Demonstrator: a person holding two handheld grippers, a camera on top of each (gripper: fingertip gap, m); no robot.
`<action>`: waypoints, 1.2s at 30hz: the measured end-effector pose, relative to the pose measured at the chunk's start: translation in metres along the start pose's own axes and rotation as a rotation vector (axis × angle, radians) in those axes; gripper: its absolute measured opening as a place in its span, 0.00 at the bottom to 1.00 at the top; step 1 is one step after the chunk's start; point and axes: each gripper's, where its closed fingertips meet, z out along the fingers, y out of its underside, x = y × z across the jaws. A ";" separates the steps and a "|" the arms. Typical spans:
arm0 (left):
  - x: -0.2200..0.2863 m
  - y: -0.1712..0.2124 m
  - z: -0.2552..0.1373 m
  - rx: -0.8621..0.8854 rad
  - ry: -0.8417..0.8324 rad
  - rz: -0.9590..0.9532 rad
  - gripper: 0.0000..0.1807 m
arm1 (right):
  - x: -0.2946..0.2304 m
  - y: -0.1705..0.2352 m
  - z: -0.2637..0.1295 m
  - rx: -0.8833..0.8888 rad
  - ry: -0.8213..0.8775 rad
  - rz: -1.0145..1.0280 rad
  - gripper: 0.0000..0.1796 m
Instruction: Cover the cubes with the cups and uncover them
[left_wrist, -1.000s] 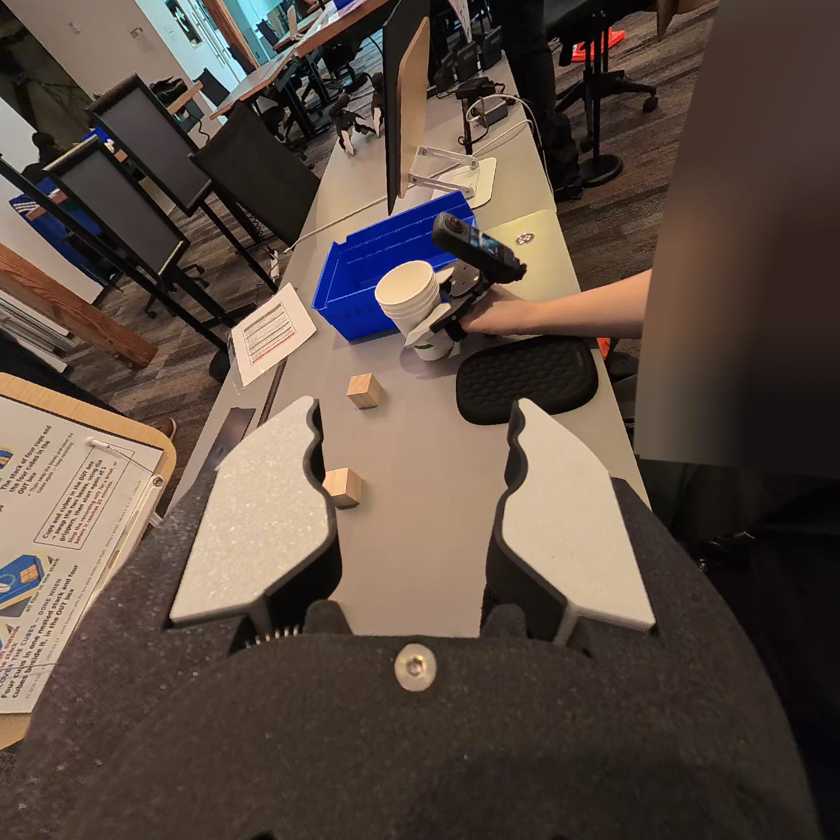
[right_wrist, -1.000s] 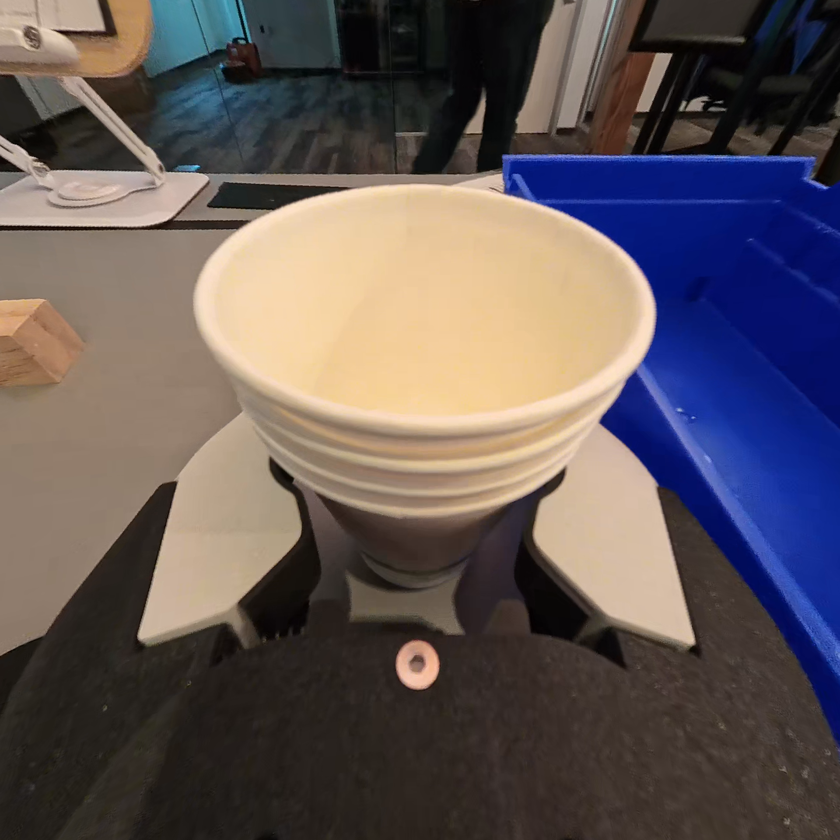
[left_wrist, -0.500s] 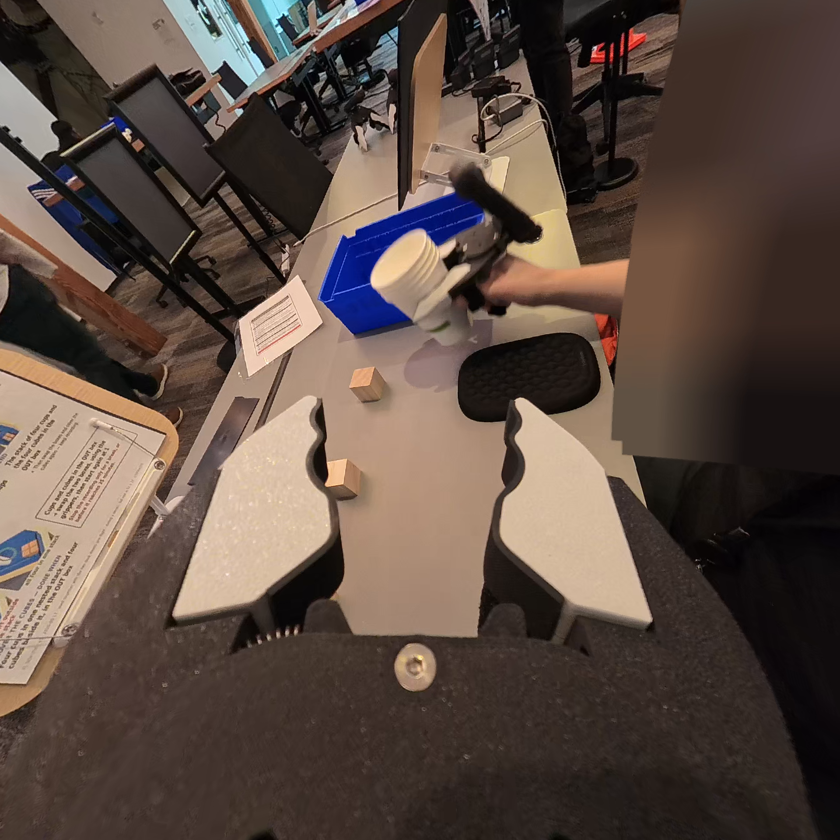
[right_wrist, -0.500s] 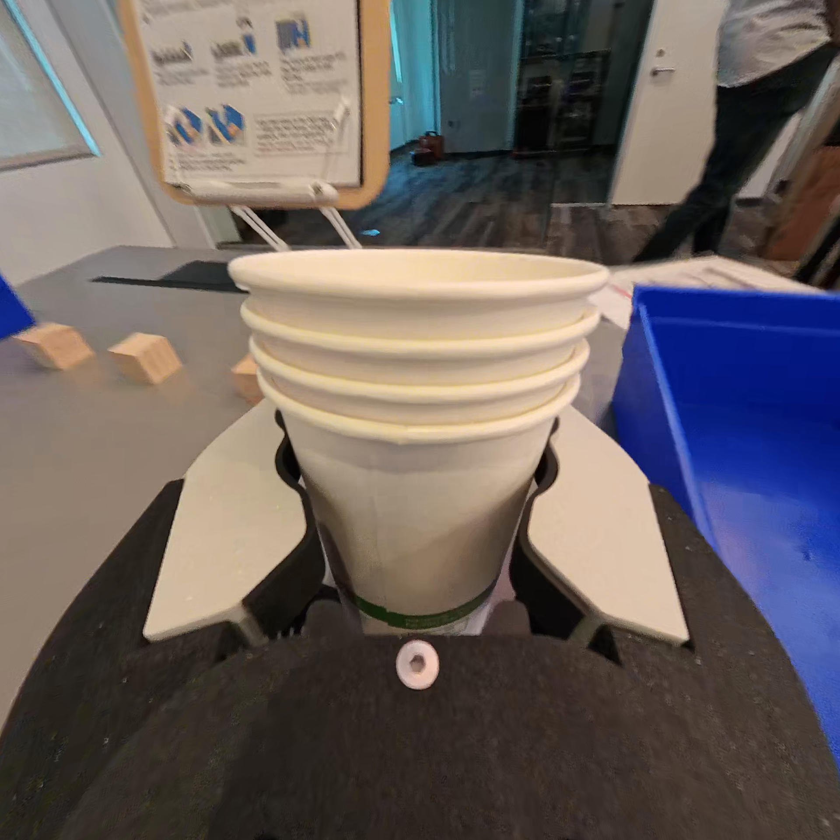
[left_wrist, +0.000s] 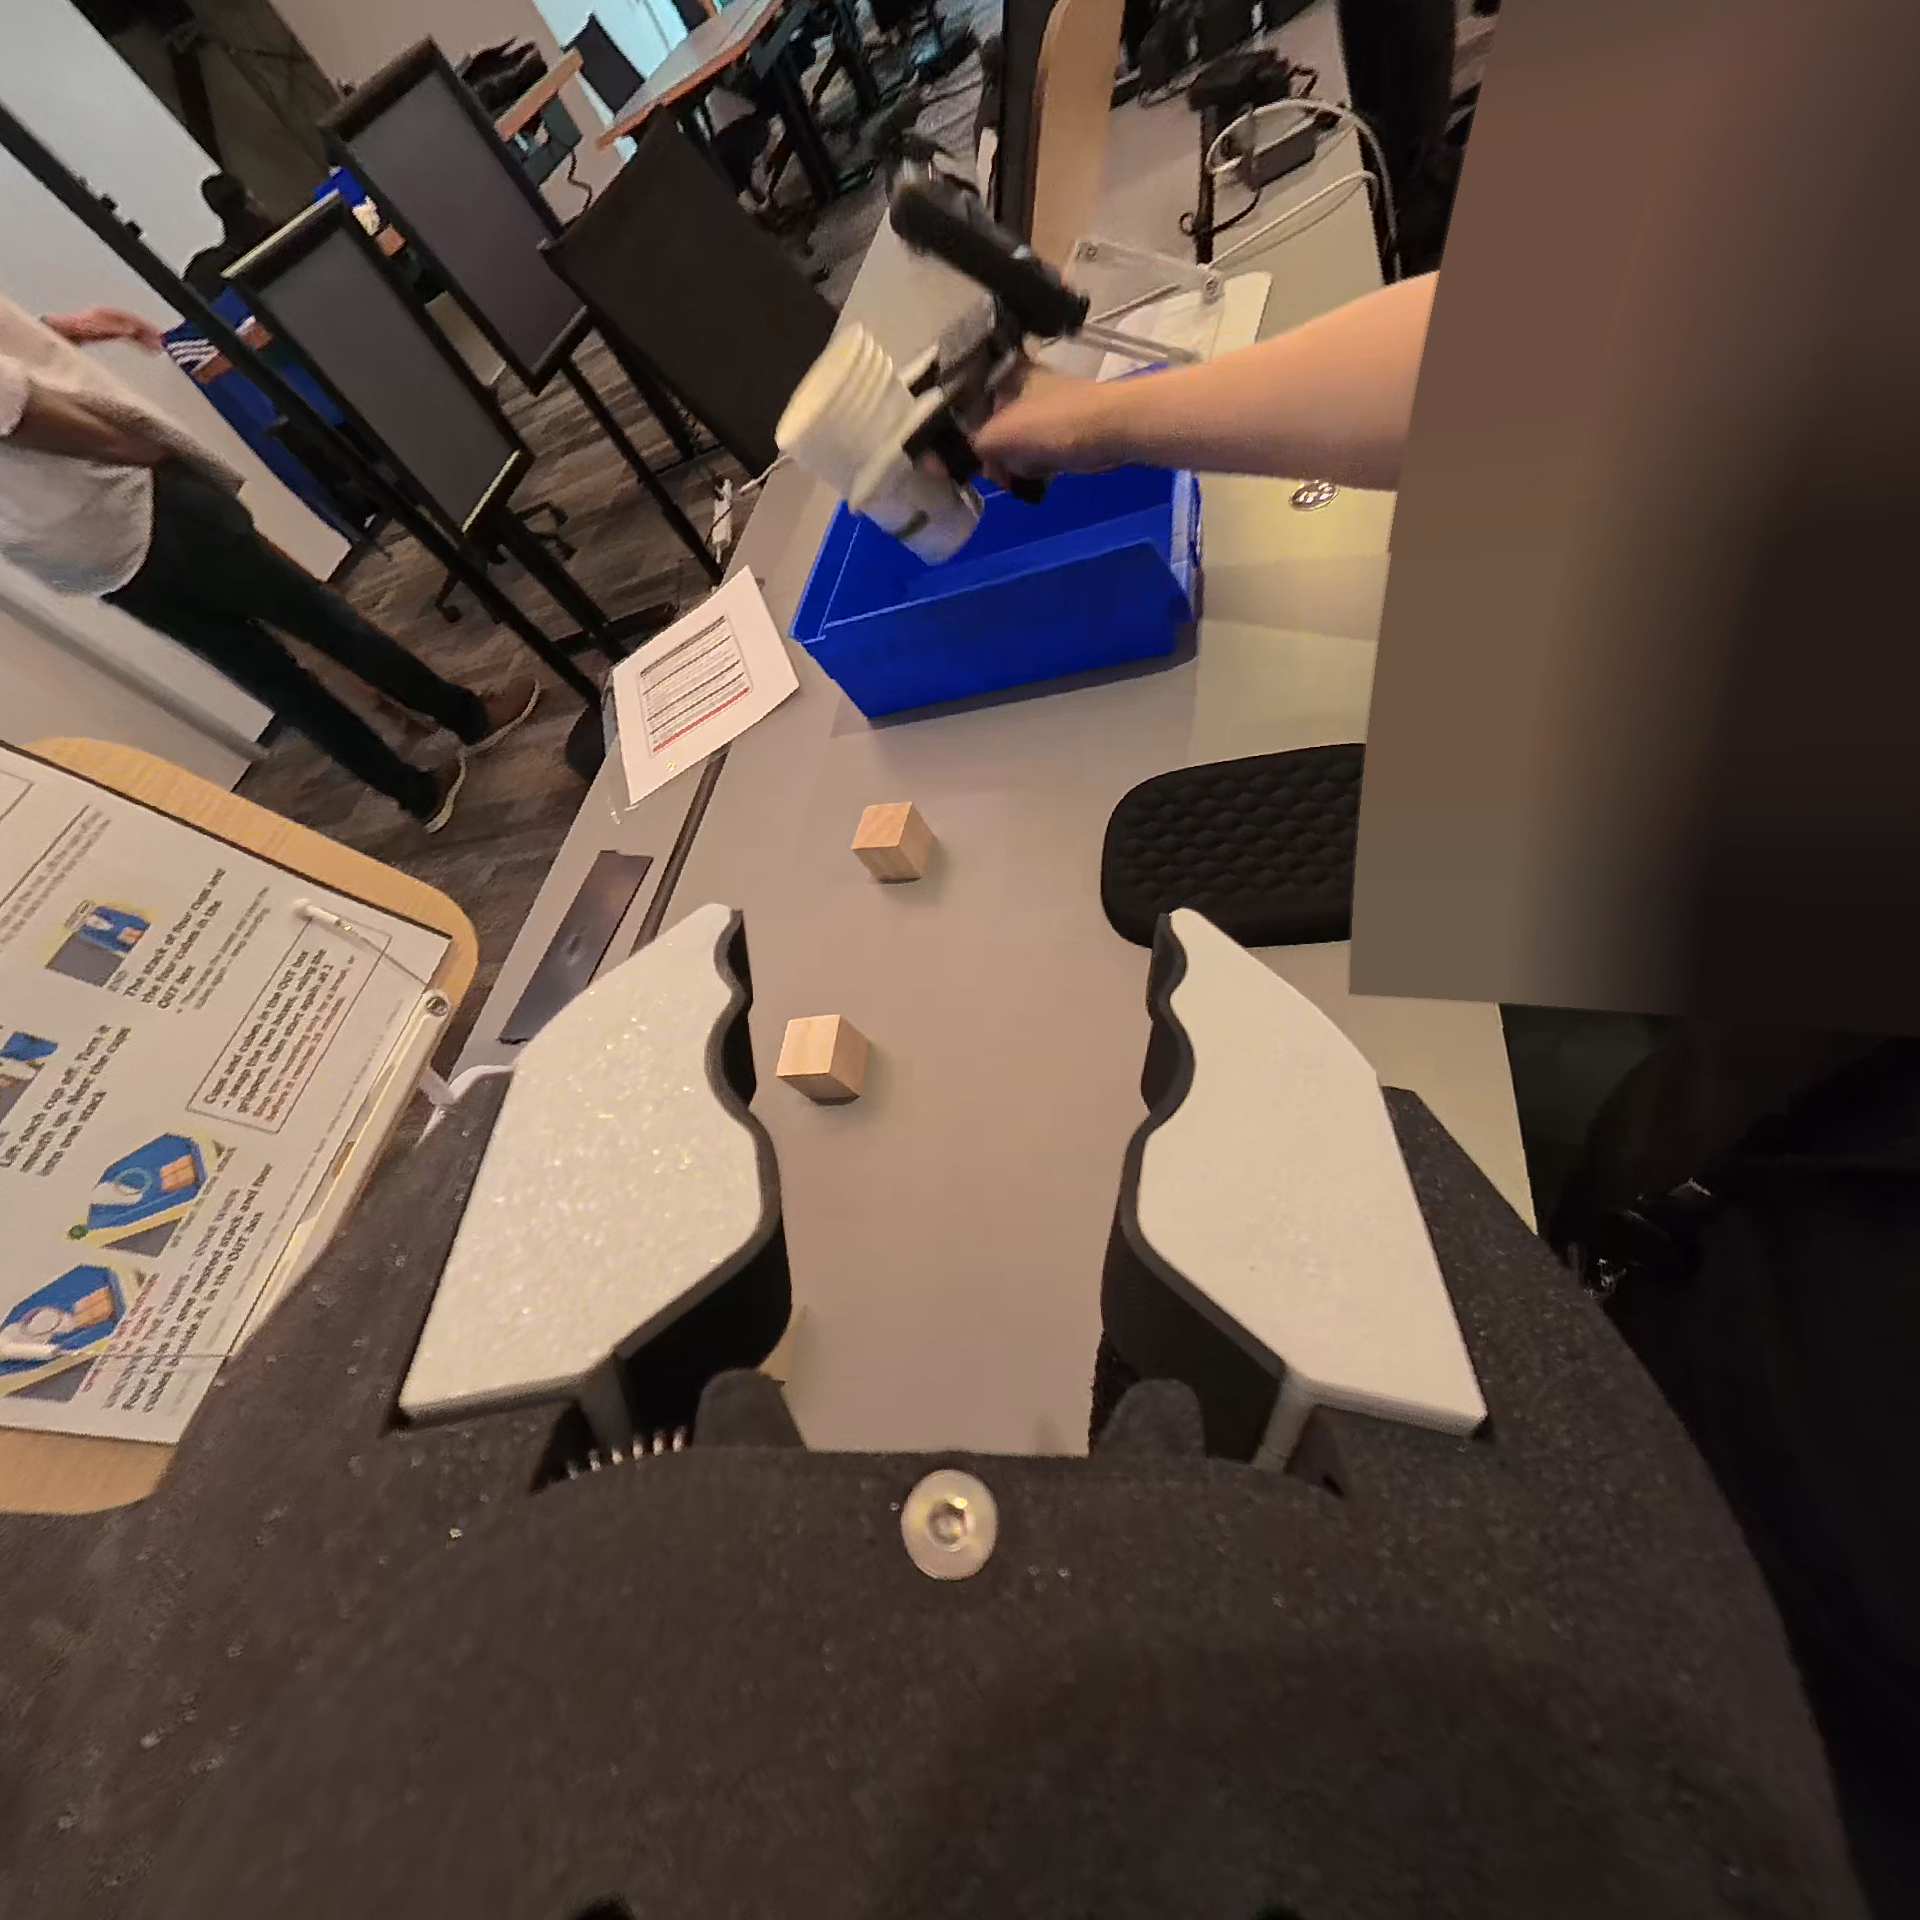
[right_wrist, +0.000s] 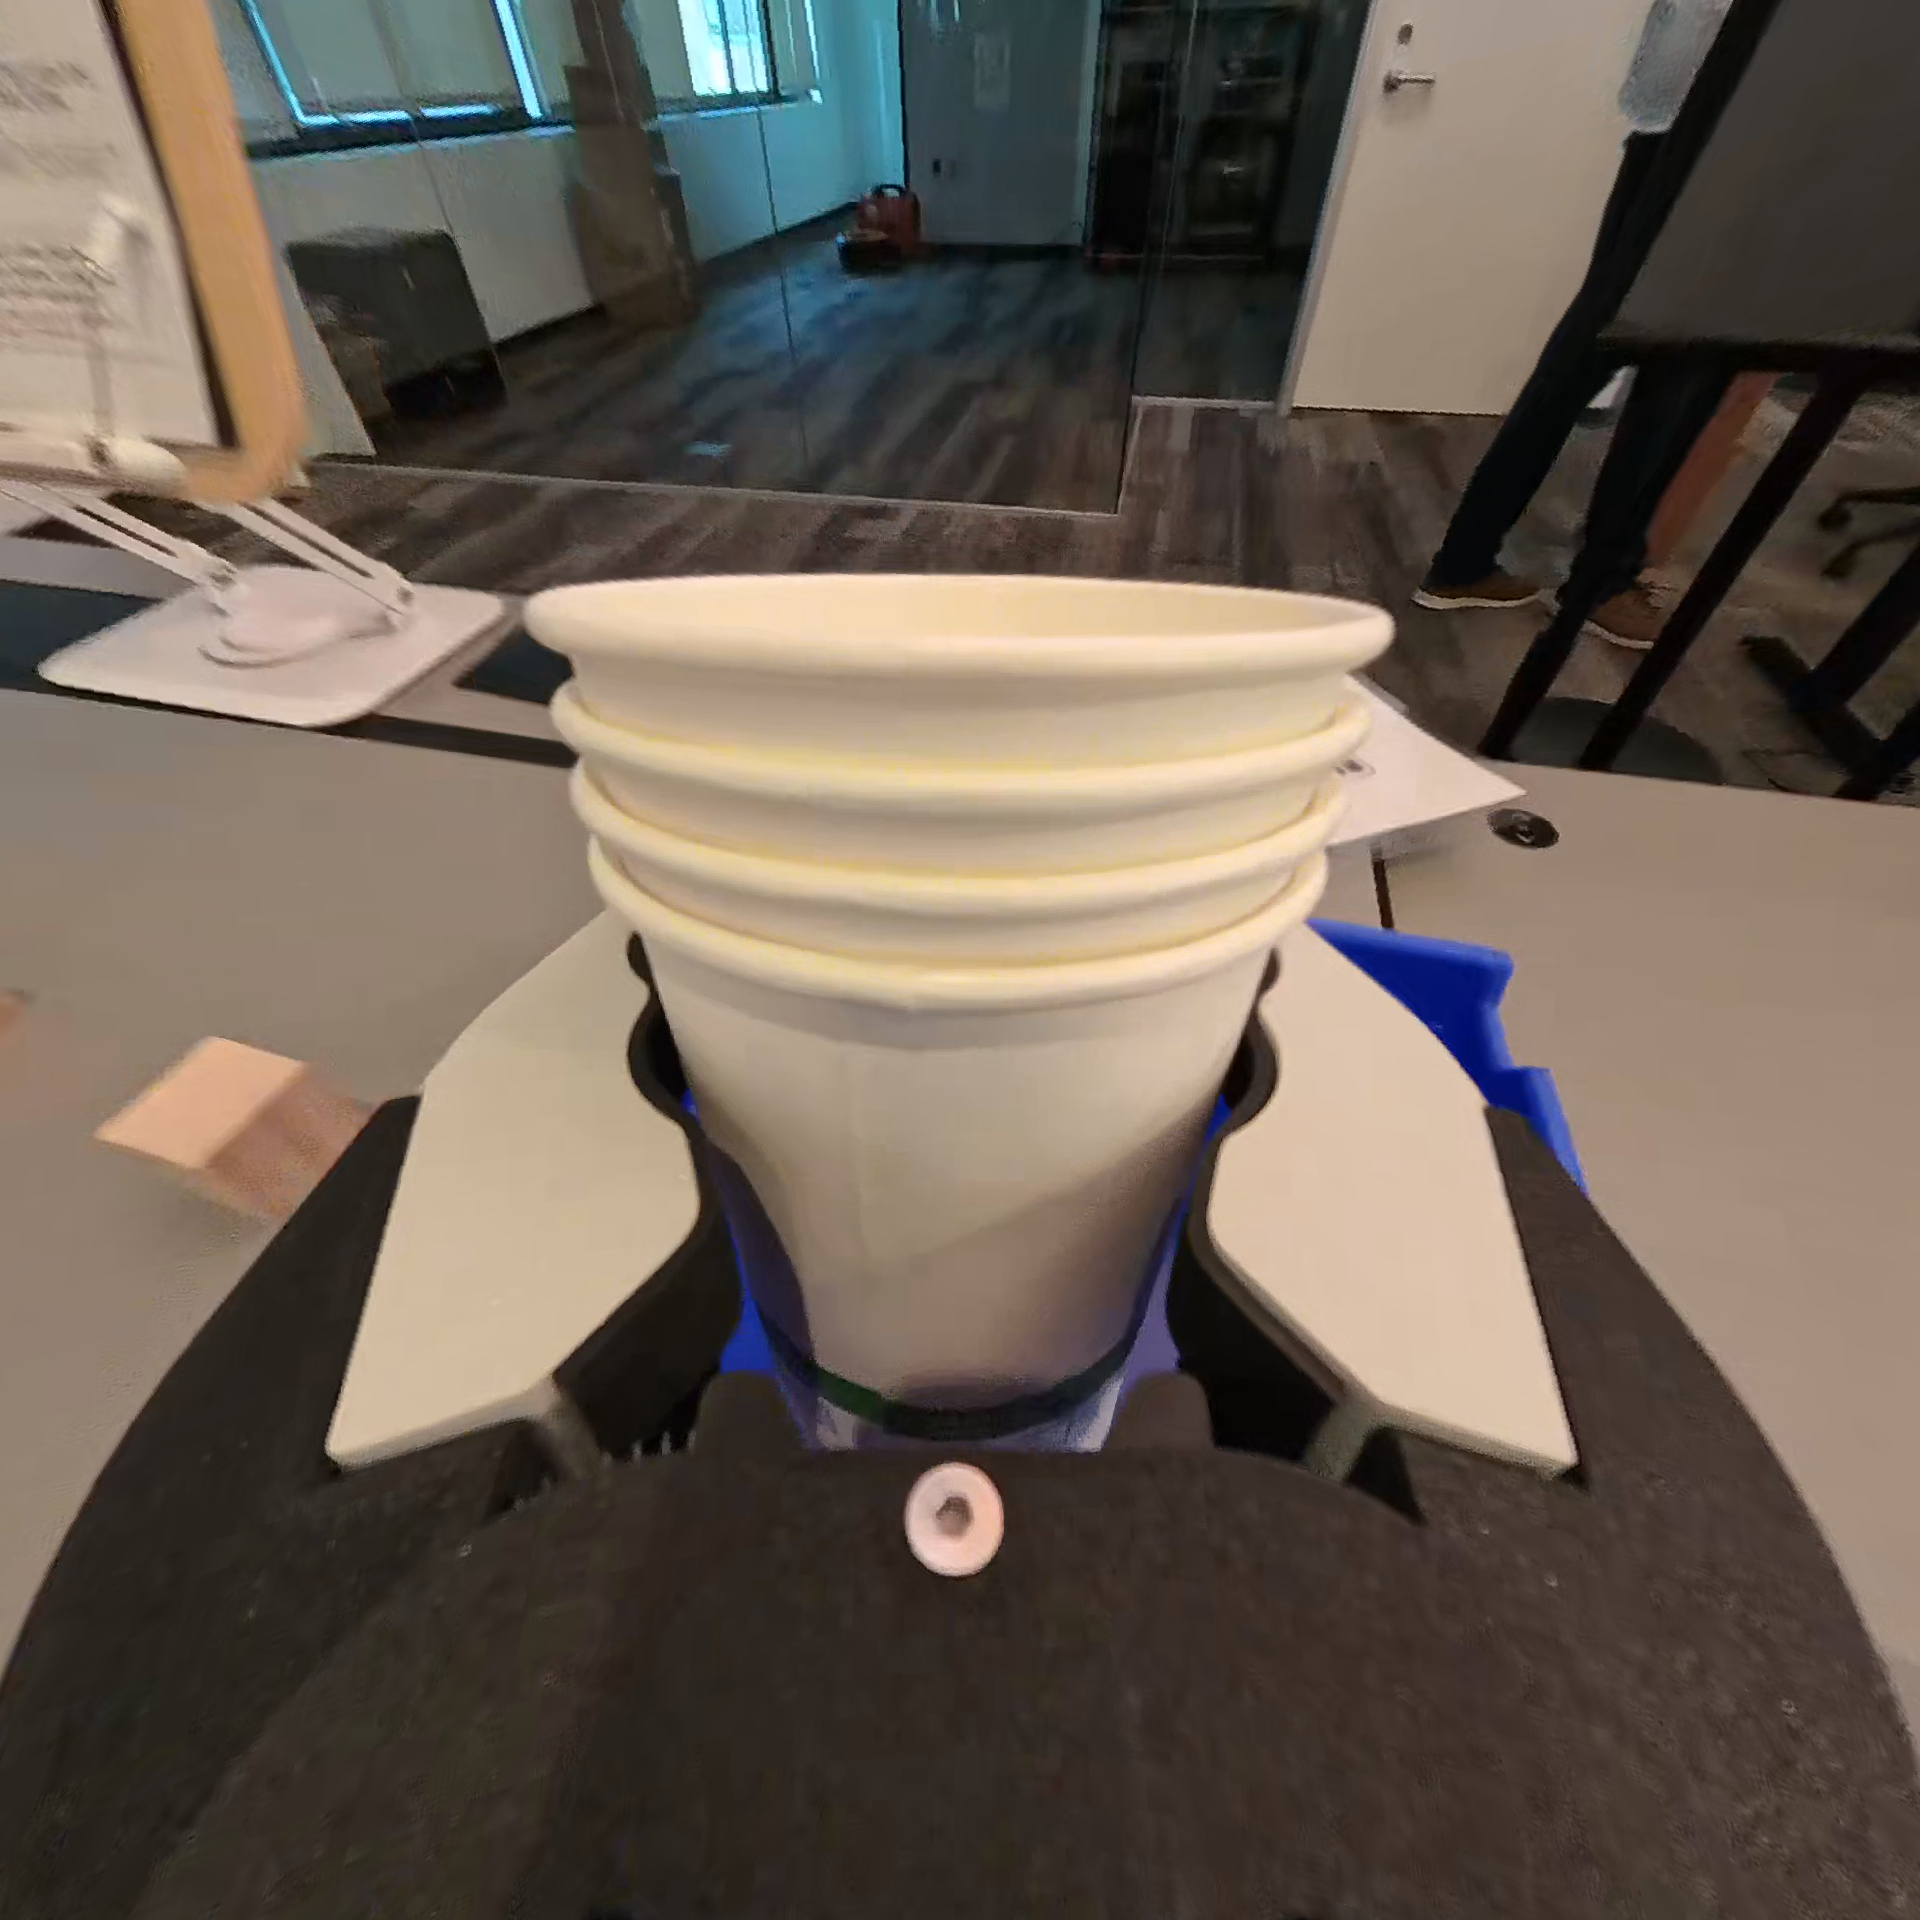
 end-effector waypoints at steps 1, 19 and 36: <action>0.000 -0.001 0.000 -0.005 -0.004 0.000 0.40 | 0.003 0.010 0.008 -0.006 0.010 -0.004 0.57; 0.003 -0.003 0.012 -0.050 -0.009 0.011 0.41 | 0.000 0.062 0.047 -0.037 -0.009 0.012 0.59; 0.009 0.006 0.010 -0.033 0.022 -0.022 0.41 | 0.002 0.099 0.017 -0.313 0.041 -0.065 0.61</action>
